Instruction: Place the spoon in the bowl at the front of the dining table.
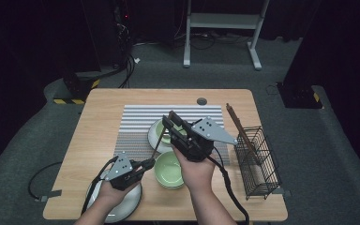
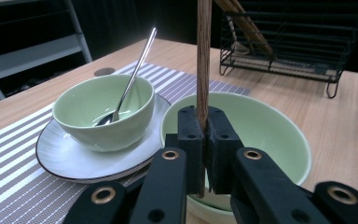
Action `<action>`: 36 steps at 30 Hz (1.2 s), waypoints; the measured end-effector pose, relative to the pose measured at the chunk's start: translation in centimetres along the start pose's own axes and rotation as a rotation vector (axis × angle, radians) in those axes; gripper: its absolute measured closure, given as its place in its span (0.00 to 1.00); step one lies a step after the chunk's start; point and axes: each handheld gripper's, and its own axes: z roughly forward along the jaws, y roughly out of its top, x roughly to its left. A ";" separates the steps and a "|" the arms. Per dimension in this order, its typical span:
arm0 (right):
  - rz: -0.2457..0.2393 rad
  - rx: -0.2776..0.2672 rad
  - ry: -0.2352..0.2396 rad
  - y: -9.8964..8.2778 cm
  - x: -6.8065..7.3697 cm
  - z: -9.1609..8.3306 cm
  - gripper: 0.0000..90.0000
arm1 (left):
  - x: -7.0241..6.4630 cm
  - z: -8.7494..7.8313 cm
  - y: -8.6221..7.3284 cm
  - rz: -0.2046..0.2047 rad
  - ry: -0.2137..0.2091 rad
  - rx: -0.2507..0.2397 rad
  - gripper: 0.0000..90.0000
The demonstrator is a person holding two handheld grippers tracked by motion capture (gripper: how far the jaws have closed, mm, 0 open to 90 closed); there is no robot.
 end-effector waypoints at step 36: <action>0.118 0.113 -0.010 -4.6 -2.9 1.6 0.71 | 0.9 -2.0 -0.4 -0.112 -0.095 -0.154 0.94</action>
